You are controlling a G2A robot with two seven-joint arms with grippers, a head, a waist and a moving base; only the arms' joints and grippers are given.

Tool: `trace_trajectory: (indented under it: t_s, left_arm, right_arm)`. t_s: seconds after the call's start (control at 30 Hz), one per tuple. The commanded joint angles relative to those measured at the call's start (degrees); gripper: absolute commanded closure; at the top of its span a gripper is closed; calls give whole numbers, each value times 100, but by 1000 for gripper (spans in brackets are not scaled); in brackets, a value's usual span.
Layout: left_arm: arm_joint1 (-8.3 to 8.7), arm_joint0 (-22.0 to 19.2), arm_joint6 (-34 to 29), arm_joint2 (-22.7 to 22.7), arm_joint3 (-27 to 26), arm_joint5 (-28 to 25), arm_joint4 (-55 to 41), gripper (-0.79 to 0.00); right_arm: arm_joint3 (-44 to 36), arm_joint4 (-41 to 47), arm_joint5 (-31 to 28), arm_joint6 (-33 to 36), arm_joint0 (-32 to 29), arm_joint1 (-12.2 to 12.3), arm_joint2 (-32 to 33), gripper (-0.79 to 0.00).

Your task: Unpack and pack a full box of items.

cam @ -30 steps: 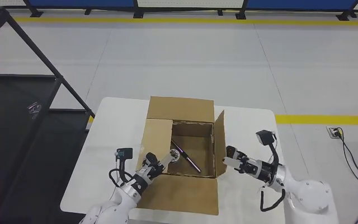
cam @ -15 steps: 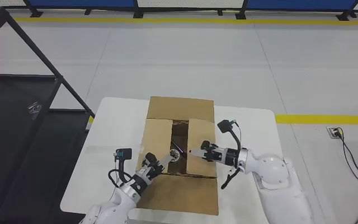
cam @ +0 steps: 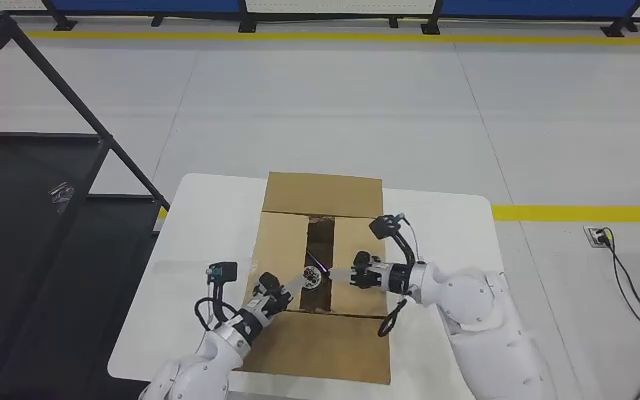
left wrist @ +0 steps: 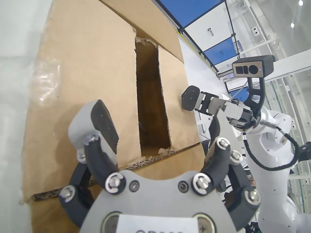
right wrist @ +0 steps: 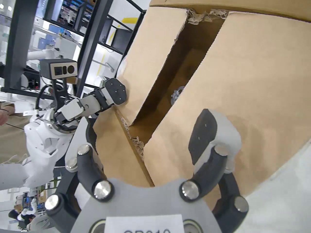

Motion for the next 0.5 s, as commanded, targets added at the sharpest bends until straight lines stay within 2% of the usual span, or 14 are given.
trace_trajectory:
  t_s: [0.0, 0.47]
  left_arm:
    - [5, -24, -42, 10, 29, 4, 24, -785]
    - [42, 16, -59, -105, -107, -4, -6, -785]
  right_arm:
    - [-97, -227, 85, -58, -22, 9, -130, -785]
    - [-136, -7, 73, -203, 19, 95, -277, -785]
